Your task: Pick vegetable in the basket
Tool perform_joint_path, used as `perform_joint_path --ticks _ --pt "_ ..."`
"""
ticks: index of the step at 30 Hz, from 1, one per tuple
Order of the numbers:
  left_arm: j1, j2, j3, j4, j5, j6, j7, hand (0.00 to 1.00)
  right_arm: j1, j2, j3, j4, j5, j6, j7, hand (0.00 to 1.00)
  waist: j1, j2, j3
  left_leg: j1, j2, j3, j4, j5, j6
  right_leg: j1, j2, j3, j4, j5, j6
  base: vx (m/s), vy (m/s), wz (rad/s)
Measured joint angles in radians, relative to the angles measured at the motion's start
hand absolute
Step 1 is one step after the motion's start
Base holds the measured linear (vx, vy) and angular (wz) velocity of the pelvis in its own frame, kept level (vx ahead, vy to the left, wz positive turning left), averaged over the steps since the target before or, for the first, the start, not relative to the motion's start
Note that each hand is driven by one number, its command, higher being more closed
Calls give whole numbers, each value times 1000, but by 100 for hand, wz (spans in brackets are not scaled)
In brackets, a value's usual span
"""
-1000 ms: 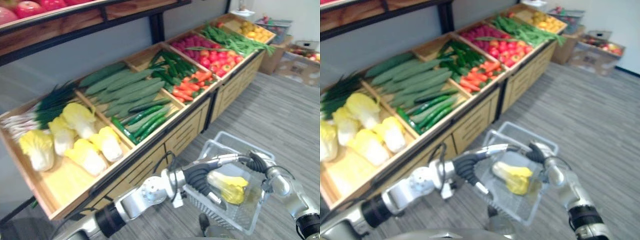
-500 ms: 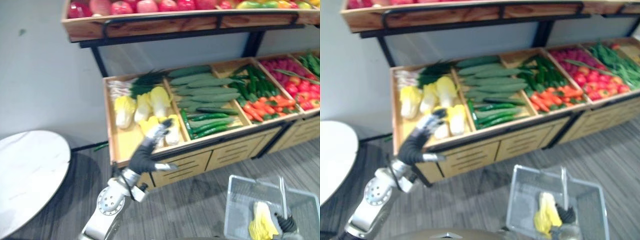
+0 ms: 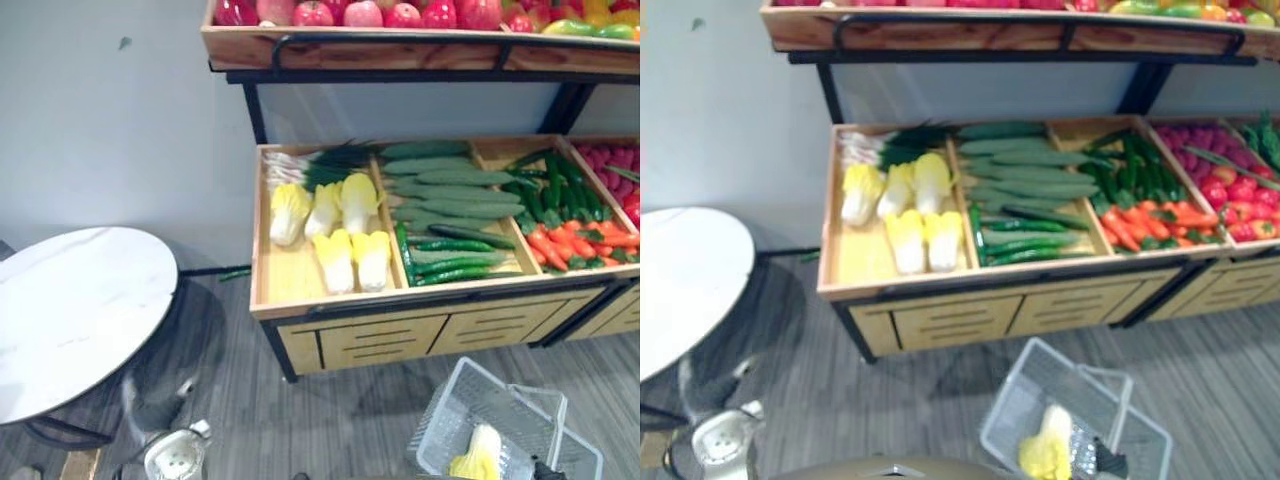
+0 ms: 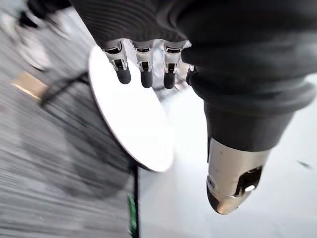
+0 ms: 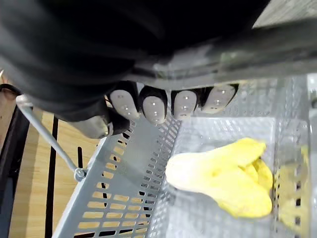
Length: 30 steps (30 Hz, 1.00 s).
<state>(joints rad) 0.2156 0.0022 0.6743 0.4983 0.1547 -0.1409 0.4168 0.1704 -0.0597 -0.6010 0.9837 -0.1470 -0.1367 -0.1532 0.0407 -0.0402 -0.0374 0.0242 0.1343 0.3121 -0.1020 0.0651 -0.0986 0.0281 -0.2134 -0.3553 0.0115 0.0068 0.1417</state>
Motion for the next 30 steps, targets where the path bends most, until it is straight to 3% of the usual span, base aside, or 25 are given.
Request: perform_joint_path --ticks 5,7,9,17,23,30 --pt "2 -6 149 380 -163 29 11 0 -11 19 0 29 0 -3 -12 100 -9 2 -6 -5 -2 0 -1 -9 -1 2 1 -2 -22 -5 3 0 0 0" --pt "5 -8 139 479 -218 48 -24 0 -26 7 3 65 0 -3 -12 100 -11 2 -5 -6 -2 1 -1 -11 -3 1 3 3 -27 -5 3 10 -2 -3" --pt "4 -10 68 561 -218 69 -118 0 -39 -13 29 97 -4 1 -10 100 -12 2 -5 -5 -1 6 -1 -14 -6 0 6 13 -27 -3 -1 48 -8 -7" --pt "-24 3 -116 617 -101 75 -222 0 -74 -40 121 134 -49 -6 -4 100 -24 4 -3 13 -2 30 3 -18 -9 -6 10 47 -33 2 6 57 -9 -13" --pt "-26 41 -250 620 -50 63 -236 0 -93 -45 172 135 -50 -7 5 100 -38 7 17 12 -6 -25 2 -18 -9 13 10 22 -42 1 6 36 -15 10" --pt "-27 63 -314 620 -52 56 -241 0 -107 -47 174 143 -48 -7 6 100 -40 10 45 27 -7 -44 6 -20 -10 29 4 12 -14 -21 4 -4 -6 8"
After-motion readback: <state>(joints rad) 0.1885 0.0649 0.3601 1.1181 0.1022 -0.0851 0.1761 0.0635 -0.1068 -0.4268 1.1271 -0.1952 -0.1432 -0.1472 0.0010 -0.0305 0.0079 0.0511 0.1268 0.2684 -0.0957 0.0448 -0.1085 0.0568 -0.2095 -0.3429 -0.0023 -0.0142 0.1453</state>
